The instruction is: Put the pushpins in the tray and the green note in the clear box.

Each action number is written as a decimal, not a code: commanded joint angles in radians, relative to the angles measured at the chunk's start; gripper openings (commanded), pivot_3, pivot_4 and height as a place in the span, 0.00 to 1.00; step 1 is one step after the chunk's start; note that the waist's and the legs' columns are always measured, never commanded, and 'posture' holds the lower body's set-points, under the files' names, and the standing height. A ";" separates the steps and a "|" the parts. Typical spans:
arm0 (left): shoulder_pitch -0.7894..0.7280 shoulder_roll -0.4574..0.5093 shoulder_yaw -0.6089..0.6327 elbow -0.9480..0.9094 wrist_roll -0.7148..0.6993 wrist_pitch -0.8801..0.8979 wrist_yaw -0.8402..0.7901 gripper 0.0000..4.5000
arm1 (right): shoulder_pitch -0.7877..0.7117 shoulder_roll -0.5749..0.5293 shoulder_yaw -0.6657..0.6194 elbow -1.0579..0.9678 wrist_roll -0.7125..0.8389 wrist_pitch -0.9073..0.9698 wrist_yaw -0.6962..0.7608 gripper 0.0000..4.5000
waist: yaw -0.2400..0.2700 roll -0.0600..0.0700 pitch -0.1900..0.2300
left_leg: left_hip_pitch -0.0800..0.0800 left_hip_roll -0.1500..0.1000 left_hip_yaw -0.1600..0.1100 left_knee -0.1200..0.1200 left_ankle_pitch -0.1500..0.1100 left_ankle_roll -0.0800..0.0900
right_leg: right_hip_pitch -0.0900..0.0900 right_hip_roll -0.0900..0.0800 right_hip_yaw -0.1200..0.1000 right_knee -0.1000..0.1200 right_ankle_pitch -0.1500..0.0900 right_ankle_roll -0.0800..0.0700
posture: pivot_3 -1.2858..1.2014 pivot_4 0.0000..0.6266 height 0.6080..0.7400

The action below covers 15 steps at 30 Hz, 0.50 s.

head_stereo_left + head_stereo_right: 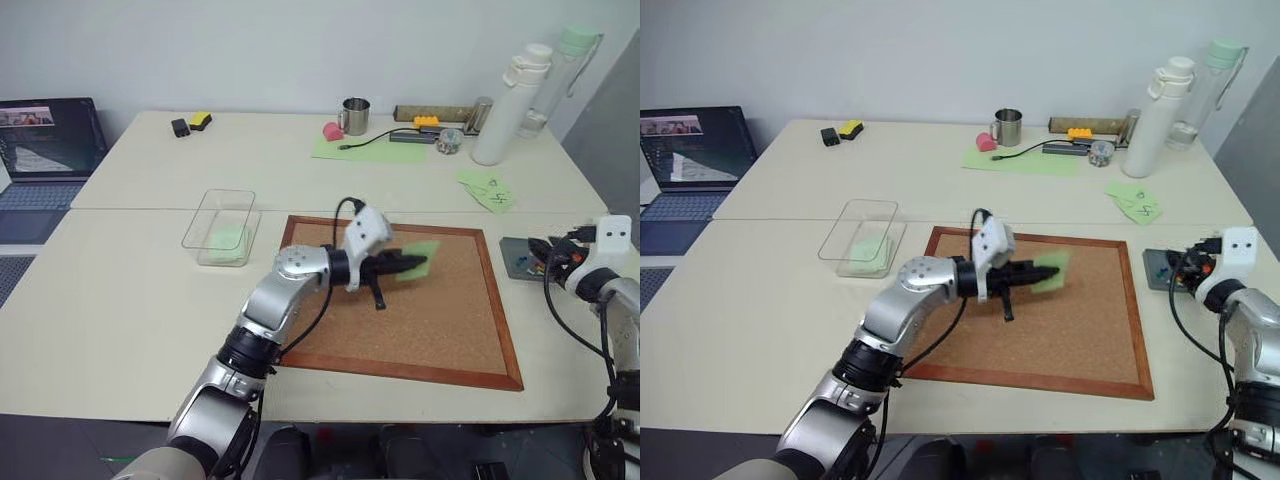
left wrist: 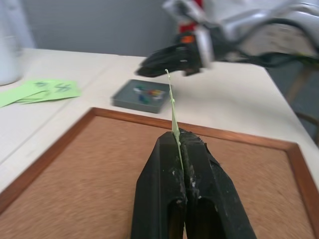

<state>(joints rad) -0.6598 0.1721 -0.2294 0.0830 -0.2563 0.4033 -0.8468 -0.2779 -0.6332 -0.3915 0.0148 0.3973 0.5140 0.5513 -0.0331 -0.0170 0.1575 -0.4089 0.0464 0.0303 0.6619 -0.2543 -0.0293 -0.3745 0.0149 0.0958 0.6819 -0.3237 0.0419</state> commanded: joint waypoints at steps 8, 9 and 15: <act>-0.004 0.140 0.345 0.014 0.155 -0.027 0.526 0.00 | 0.032 -0.017 0.095 -0.677 0.418 0.307 0.017 0.45 | 0.004 -0.002 0.001 | -0.001 0.001 -0.003 0.001 0.000 0.000 | 0.000 -0.002 -0.002 0.000 0.000 0.000 | 0.52 0.24 1.00; 0.009 0.152 0.362 0.009 0.178 -0.028 0.571 0.00 | 0.017 -0.014 0.110 -0.703 0.455 0.332 0.006 0.45 | 0.006 -0.002 0.001 | -0.001 0.001 -0.003 0.001 0.000 0.000 | 0.000 -0.002 -0.003 0.000 0.000 0.000 | 0.52 0.24 1.00; 0.112 0.158 0.389 -0.052 0.261 -0.001 0.733 0.00 | -0.027 0.005 0.179 -0.742 0.527 0.380 -0.051 0.45 | 0.014 -0.004 0.001 | -0.004 0.001 -0.006 0.001 0.000 0.000 | -0.001 -0.004 -0.007 -0.001 0.000 0.000 | 0.52 0.24 1.00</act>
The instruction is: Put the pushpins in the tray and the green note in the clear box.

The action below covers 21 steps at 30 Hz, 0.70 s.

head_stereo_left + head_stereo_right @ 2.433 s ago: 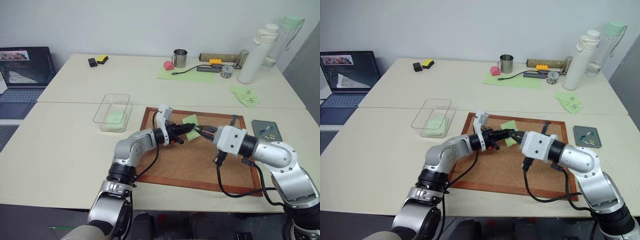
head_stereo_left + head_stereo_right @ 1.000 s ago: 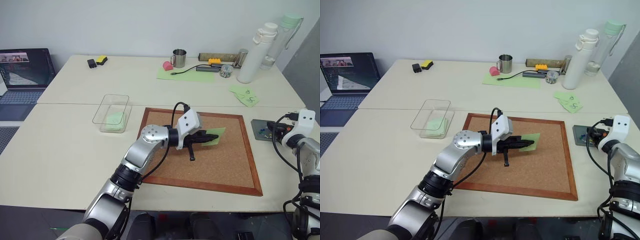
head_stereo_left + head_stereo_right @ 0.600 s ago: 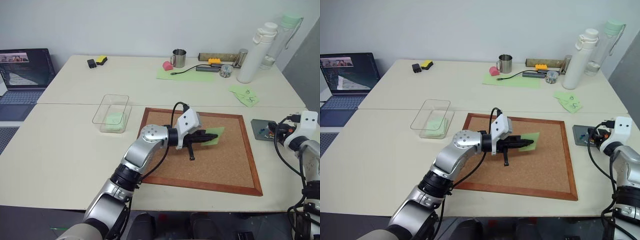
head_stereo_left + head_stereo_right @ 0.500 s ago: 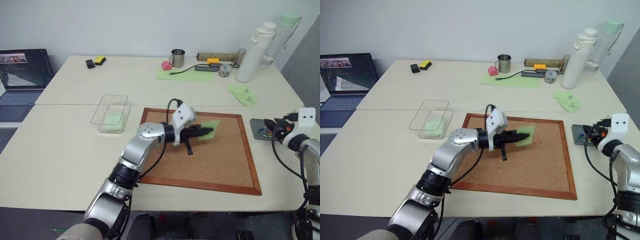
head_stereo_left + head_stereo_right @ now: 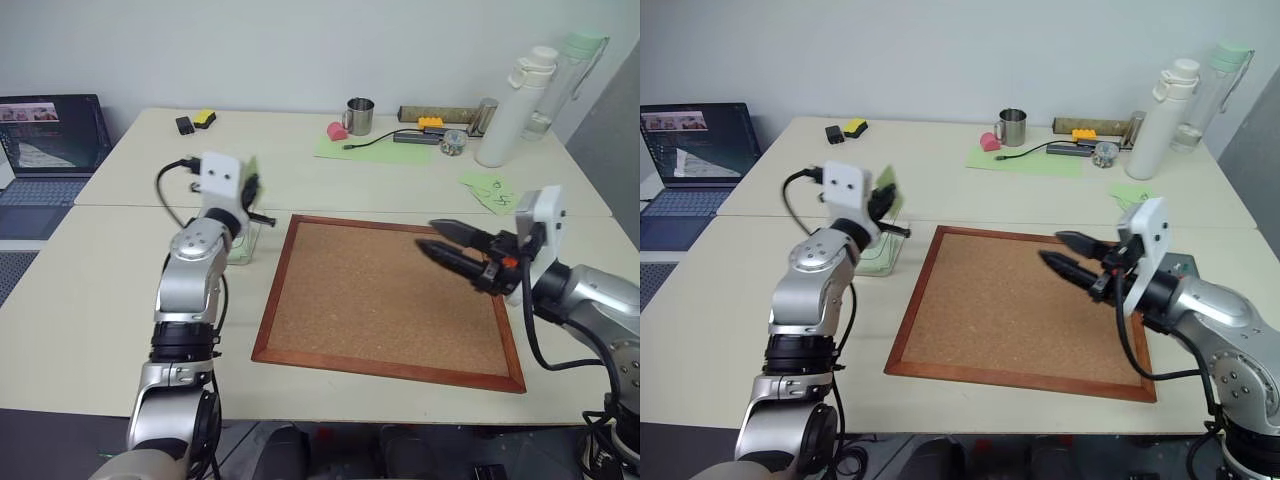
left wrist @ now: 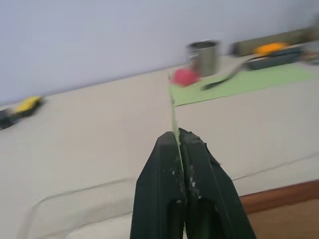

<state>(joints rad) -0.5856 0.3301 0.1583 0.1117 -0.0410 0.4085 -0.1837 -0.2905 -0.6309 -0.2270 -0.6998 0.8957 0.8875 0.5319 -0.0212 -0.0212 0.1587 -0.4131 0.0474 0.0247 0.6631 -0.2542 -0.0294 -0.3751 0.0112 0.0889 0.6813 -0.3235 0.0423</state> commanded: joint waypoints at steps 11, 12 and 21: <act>0.080 -0.003 -0.007 -0.074 0.070 -0.004 0.116 0.18 | -0.018 -0.021 0.030 -0.010 0.009 -0.012 -0.051 0.46 | 0.018 -0.001 0.000 | -0.002 -0.001 -0.001 0.001 0.000 0.000 | -0.001 -0.002 -0.002 0.001 0.000 0.000 | 0.52 0.24 1.00; 0.078 -0.004 -0.012 -0.071 0.074 -0.007 0.120 0.22 | -0.016 -0.022 0.028 -0.010 0.009 -0.013 -0.053 0.46 | 0.018 -0.001 0.000 | -0.002 -0.001 -0.001 0.001 0.000 0.000 | -0.001 -0.002 -0.002 0.001 0.000 0.000 | 0.52 0.24 1.00; 0.006 -0.013 -0.086 -0.048 0.001 -0.108 -0.041 0.55 | 0.038 -0.053 -0.022 0.009 -0.027 -0.032 -0.067 0.46 | 0.021 -0.001 0.000 | -0.002 -0.001 -0.001 0.001 0.000 0.000 | -0.001 -0.002 -0.002 0.001 0.000 0.000 | 0.52 0.24 1.00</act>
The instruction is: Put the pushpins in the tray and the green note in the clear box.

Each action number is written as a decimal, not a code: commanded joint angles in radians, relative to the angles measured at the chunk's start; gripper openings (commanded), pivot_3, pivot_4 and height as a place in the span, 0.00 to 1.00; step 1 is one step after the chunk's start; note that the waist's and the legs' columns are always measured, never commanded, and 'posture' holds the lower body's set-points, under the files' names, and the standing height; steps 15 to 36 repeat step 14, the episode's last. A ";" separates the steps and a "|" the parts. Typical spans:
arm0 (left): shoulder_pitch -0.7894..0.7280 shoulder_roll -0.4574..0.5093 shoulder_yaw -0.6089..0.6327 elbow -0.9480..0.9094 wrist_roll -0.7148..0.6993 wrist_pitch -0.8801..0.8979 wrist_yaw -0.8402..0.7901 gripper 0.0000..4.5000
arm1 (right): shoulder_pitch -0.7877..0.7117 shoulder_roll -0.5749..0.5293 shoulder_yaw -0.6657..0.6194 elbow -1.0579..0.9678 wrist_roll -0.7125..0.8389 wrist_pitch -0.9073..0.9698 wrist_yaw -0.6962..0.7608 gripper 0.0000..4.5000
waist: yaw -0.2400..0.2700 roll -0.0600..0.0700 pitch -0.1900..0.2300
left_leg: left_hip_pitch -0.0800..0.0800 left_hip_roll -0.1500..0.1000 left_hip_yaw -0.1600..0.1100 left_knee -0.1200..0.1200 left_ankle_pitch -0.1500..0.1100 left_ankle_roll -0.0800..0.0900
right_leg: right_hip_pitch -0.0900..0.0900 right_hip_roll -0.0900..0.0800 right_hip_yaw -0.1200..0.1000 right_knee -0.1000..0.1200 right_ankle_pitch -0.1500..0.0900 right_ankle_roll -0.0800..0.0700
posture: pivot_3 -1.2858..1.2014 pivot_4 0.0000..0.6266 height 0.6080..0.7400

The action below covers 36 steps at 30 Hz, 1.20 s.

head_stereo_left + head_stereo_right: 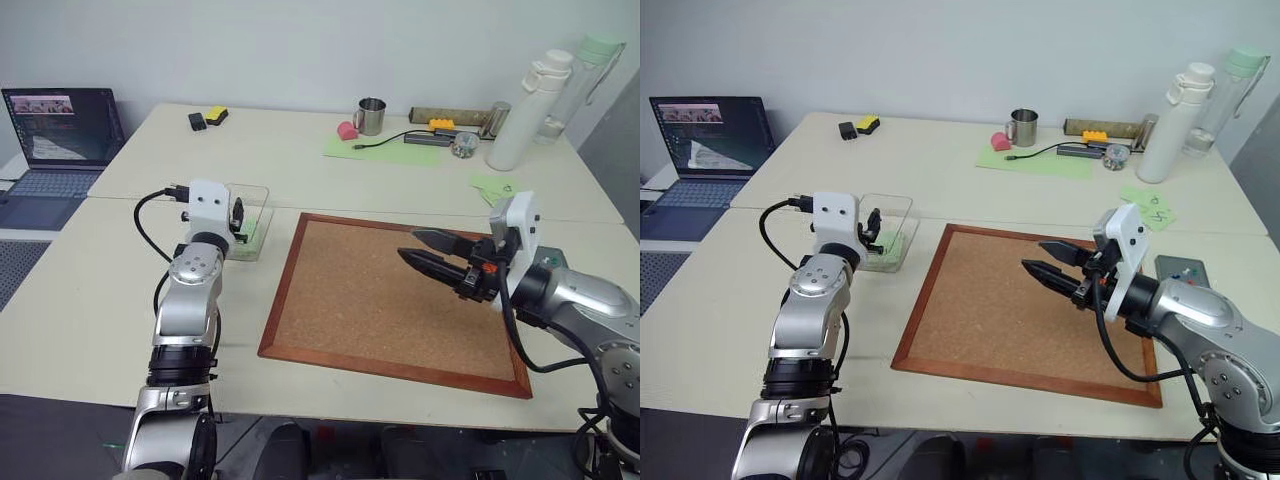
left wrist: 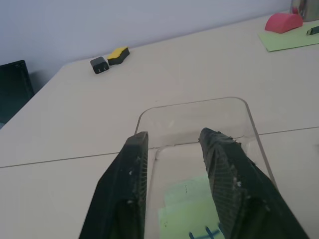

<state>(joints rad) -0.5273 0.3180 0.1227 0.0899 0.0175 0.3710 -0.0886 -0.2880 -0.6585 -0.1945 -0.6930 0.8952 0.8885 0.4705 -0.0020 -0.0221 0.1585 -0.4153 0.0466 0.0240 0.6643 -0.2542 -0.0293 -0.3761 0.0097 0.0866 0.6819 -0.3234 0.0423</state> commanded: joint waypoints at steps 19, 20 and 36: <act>0.010 0.170 -0.327 -0.126 -0.237 0.043 -0.776 0.55 | 0.294 -0.150 -0.083 0.115 -0.287 -0.212 0.117 0.46 | -0.031 0.001 0.000 | 0.002 0.000 0.003 -0.001 0.000 0.000 | -0.002 0.006 0.004 0.001 0.000 0.000 | 0.52 0.24 1.00; 0.010 0.170 -0.327 -0.126 -0.237 0.043 -0.776 0.55 | 0.294 -0.150 -0.083 0.115 -0.287 -0.212 0.117 0.46 | -0.031 0.001 0.000 | 0.002 0.000 0.003 -0.001 0.000 0.000 | -0.002 0.006 0.004 0.001 0.000 0.000 | 0.52 0.24 1.00; 0.010 0.170 -0.327 -0.126 -0.237 0.043 -0.776 0.55 | 0.294 -0.150 -0.083 0.115 -0.287 -0.212 0.117 0.46 | -0.031 0.001 0.000 | 0.002 0.000 0.003 -0.001 0.000 0.000 | -0.002 0.006 0.004 0.001 0.000 0.000 | 0.52 0.24 1.00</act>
